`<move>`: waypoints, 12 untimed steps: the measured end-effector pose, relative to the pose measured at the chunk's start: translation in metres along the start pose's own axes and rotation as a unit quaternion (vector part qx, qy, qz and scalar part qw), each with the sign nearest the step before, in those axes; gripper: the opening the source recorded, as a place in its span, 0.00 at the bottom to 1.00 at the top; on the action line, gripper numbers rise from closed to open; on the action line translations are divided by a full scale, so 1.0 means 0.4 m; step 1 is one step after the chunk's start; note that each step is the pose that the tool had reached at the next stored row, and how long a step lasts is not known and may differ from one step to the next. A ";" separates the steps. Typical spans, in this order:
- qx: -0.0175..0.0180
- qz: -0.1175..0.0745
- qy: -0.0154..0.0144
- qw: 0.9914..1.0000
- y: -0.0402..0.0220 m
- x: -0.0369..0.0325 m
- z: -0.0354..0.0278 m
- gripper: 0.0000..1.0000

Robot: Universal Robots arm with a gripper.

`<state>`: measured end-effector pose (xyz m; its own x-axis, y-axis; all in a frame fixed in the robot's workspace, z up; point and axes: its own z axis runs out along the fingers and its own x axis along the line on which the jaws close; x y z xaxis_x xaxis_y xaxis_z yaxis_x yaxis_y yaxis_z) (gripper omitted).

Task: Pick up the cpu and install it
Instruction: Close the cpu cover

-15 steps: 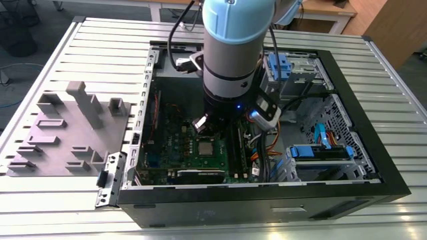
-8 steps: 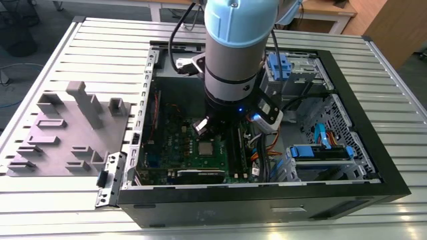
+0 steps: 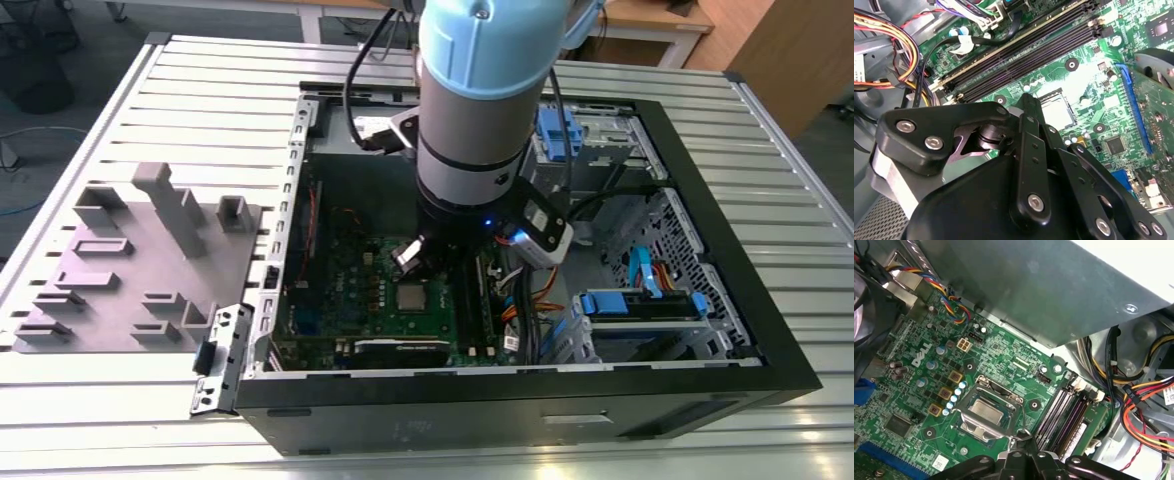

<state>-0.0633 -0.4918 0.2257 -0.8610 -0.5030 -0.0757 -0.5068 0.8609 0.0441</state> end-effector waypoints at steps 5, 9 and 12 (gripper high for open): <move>0.000 0.000 0.000 1.000 0.004 -0.003 0.000 0.11; 0.000 0.000 0.000 1.000 0.008 -0.005 0.001 0.11; 0.001 0.000 0.000 1.000 0.008 -0.005 0.001 0.11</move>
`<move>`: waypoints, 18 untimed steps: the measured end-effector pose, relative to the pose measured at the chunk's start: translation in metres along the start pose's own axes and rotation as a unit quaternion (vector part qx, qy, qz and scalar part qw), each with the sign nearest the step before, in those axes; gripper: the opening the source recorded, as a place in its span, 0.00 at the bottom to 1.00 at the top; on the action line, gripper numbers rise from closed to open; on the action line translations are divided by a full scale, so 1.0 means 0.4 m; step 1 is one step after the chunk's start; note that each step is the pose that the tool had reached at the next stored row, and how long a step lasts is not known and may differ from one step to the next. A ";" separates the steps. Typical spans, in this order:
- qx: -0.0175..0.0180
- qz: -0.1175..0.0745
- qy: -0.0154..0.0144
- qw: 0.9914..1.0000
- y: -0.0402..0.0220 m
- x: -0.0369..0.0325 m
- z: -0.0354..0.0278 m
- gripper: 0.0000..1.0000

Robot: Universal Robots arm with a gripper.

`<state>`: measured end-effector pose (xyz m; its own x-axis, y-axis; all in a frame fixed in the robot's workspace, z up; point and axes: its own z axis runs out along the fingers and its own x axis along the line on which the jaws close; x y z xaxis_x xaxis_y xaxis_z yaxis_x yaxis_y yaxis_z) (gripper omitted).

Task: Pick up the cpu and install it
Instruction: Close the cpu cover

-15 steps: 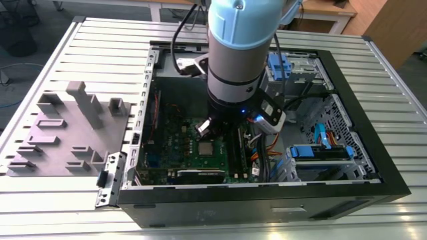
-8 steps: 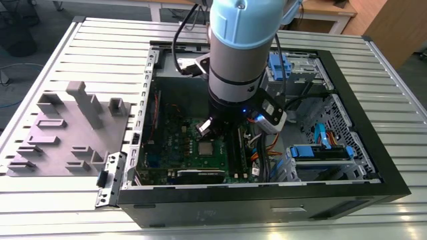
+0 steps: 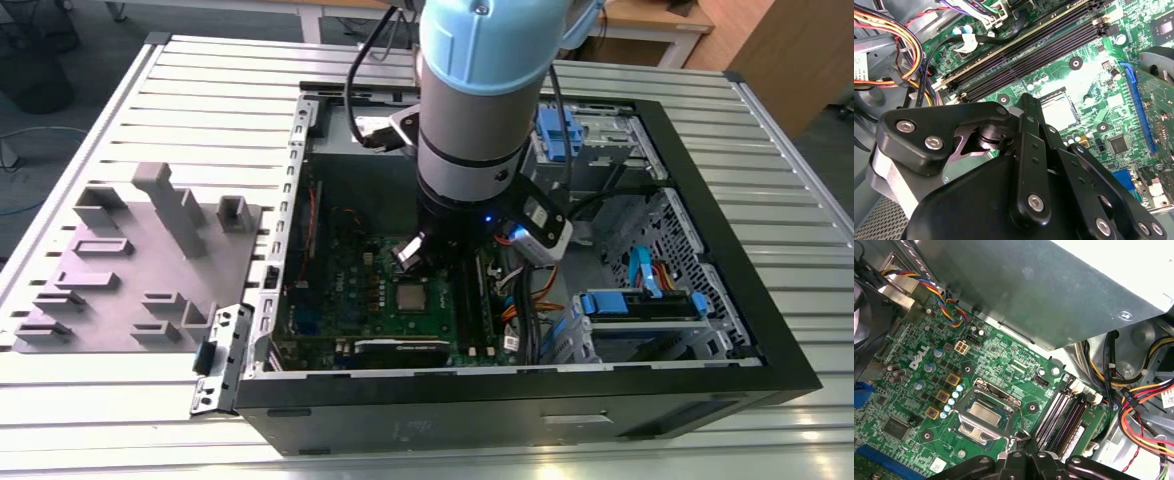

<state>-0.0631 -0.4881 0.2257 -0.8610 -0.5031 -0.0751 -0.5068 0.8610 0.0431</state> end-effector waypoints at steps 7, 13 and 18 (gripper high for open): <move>0.000 0.000 0.001 1.000 -0.003 -0.005 -0.001 0.11; 0.000 0.000 0.001 1.000 -0.003 -0.005 -0.004 0.11; 0.000 0.000 0.001 1.000 0.000 -0.007 -0.005 0.11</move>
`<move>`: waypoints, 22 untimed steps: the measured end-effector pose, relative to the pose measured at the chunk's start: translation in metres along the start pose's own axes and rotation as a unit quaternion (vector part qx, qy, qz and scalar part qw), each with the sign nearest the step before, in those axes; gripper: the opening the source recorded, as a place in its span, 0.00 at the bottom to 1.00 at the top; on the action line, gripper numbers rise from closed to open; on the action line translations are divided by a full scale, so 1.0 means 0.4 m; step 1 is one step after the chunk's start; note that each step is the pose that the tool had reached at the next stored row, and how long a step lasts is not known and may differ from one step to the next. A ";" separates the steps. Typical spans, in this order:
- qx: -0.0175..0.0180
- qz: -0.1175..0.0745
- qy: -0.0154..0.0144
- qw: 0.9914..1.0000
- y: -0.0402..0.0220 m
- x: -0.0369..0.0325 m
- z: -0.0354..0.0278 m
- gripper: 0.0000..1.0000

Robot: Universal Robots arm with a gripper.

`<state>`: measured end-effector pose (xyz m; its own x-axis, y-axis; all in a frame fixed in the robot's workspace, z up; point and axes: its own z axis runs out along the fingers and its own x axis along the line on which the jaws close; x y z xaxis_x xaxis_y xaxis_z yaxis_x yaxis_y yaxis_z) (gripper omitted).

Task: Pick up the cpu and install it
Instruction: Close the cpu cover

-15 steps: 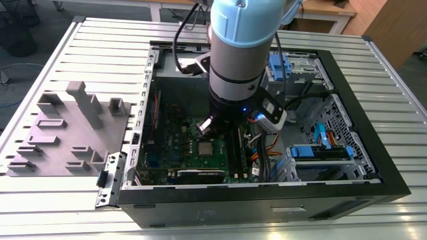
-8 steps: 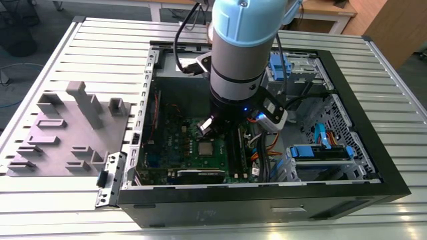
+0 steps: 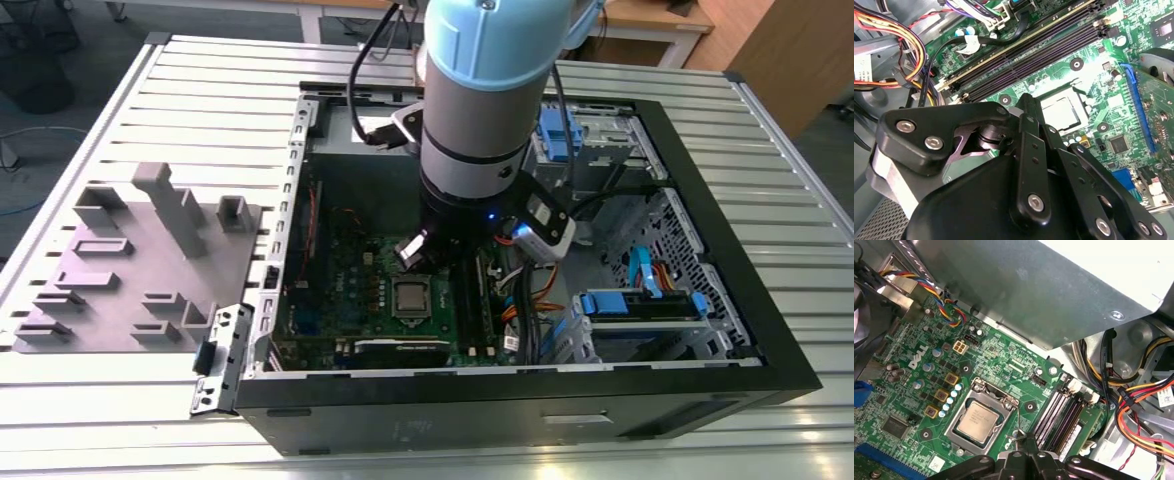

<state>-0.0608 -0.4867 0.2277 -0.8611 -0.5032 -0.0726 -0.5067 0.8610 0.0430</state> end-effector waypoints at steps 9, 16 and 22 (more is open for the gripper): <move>0.004 0.000 0.002 1.000 0.013 -0.008 0.001 0.11; 0.008 0.000 0.005 1.000 0.022 -0.014 0.002 0.11; 0.009 0.000 0.005 1.000 0.022 -0.023 0.003 0.11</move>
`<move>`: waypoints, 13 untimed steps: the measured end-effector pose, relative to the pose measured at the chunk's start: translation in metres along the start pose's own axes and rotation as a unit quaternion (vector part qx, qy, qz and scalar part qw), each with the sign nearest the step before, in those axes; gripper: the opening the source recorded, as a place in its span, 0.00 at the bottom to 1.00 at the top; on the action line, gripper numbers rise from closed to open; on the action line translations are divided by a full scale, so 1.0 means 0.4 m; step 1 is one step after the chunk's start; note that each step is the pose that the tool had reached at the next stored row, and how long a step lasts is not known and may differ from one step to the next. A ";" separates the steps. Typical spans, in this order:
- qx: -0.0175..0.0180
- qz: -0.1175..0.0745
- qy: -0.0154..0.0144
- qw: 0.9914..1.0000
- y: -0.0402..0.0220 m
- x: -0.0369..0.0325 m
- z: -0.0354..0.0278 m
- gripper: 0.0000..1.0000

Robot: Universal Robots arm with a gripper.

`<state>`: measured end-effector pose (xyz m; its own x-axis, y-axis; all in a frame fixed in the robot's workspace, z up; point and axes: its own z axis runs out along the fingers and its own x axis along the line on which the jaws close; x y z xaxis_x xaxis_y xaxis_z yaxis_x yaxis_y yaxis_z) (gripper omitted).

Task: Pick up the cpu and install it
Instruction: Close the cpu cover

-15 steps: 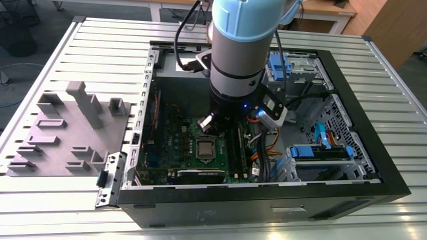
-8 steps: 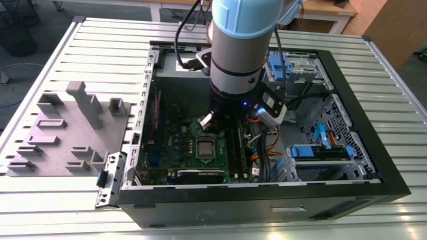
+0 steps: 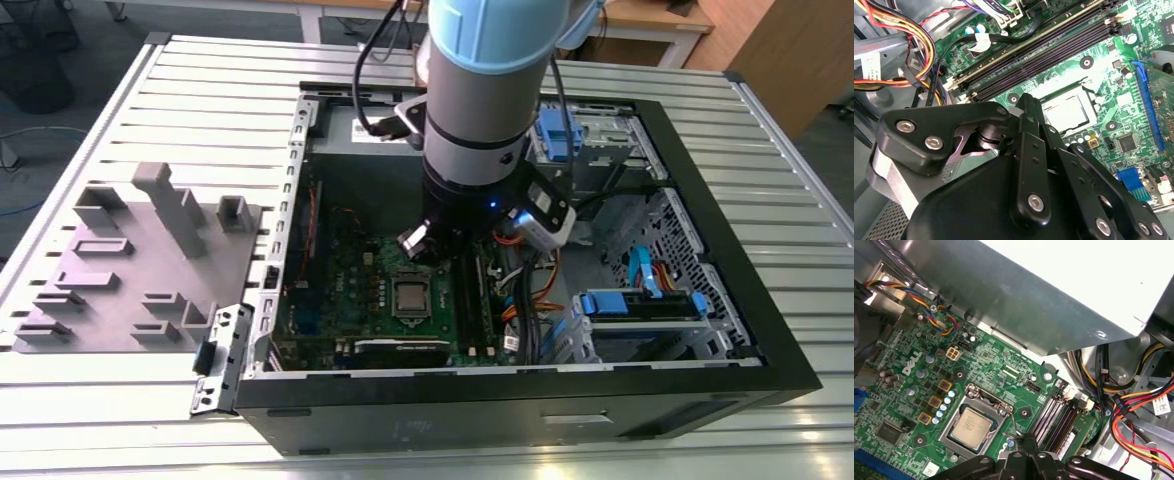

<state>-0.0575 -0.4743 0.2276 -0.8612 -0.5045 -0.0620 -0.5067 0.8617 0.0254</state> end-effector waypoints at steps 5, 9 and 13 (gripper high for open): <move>0.001 0.000 0.001 1.000 0.004 -0.010 0.001 0.11; 0.005 0.000 0.003 1.000 0.012 -0.017 0.002 0.11; 0.008 0.000 0.005 1.000 0.020 -0.022 0.003 0.11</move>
<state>-0.0540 -0.4628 0.2272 -0.8612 -0.5056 -0.0521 -0.5067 0.8621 0.0098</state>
